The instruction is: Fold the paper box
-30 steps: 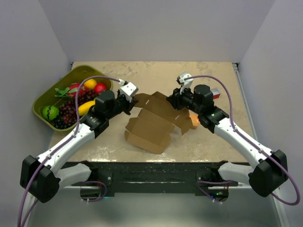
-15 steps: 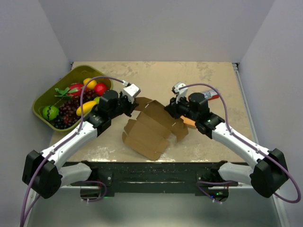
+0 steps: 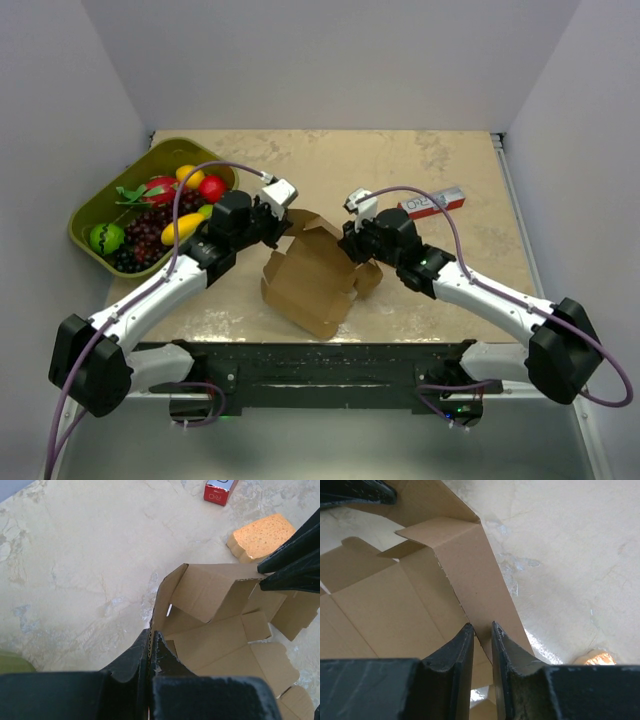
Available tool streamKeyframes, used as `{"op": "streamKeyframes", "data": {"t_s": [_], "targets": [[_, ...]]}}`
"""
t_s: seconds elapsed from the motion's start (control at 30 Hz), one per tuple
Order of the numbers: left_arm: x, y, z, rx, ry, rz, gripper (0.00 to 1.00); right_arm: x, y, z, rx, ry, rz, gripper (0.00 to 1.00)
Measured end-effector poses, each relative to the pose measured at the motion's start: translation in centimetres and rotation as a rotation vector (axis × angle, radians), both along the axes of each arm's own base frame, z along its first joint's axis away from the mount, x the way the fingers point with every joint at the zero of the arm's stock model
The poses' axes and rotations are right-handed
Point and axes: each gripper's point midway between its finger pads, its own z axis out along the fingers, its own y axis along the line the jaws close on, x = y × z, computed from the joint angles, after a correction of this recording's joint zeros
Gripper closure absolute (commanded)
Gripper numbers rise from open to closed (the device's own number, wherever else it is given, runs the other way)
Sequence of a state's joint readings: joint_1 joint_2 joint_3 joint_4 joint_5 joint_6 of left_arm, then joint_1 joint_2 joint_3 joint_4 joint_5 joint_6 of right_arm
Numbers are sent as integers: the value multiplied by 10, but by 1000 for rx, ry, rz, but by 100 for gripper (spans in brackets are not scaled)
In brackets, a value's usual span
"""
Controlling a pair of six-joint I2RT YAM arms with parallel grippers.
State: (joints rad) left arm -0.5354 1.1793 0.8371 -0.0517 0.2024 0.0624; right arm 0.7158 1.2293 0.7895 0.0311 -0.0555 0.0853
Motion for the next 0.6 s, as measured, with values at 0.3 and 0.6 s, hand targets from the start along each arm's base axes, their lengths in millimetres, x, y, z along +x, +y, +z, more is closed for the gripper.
{"op": "streamKeyframes", "data": {"t_s": [0.3, 0.6], "targets": [[-2, 1, -4, 10, 17, 2, 100, -3, 6, -16, -53, 8, -19, 68], [-1, 2, -7, 3, 32, 17, 100, -3, -2, -3, -23, 55, -130, 25]]}}
